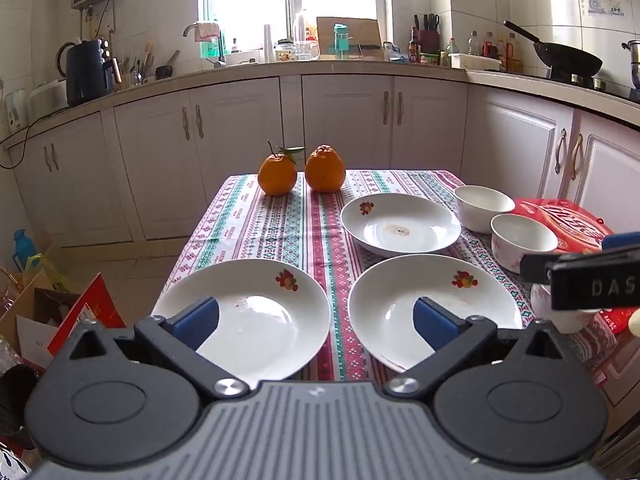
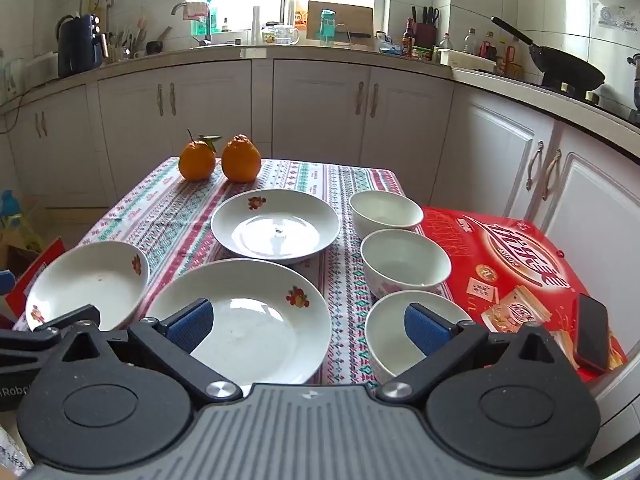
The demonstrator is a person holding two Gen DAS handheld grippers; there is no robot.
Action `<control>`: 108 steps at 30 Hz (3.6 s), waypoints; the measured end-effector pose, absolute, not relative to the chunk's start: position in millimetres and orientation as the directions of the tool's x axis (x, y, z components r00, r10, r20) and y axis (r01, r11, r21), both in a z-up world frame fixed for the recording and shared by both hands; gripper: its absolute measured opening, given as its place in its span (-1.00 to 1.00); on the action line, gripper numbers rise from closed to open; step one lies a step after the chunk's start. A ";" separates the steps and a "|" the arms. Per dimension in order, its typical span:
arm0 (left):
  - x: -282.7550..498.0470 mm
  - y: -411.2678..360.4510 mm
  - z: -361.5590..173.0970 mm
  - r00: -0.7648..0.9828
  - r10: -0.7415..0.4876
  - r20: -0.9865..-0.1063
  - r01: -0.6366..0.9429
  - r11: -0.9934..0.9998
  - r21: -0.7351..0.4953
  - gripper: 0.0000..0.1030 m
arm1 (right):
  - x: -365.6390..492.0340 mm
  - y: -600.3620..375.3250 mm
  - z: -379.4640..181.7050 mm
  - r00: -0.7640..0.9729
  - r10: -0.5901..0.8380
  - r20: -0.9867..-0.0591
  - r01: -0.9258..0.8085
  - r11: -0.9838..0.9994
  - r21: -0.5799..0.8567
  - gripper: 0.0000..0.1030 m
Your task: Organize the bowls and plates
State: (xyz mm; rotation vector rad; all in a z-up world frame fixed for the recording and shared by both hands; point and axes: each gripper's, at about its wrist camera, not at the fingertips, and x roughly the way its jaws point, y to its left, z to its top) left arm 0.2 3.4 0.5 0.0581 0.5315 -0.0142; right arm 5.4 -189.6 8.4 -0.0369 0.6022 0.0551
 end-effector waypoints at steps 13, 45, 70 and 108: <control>-0.5 74.1 -26.6 0.823 -0.011 -0.568 0.081 0.992 0.098 0.99 | 61.6 -151.7 24.7 0.767 0.319 -0.556 -0.355 0.934 0.046 1.00; 46.4 127.5 -86.9 0.690 -0.153 -0.707 0.240 0.971 0.024 1.00 | 168.4 -62.9 -25.0 0.578 0.400 -0.711 -0.517 0.854 0.060 1.00; 32.8 131.5 -97.7 0.754 -0.212 -0.622 0.259 0.966 -0.014 1.00 | 207.2 -11.8 -57.4 0.361 0.505 -0.784 -0.729 0.677 0.101 1.00; 36.6 134.6 -92.1 0.742 -0.280 -0.610 0.349 0.937 -0.005 1.00 | 238.0 9.3 -77.5 0.045 0.626 -0.778 -0.823 0.465 0.326 0.85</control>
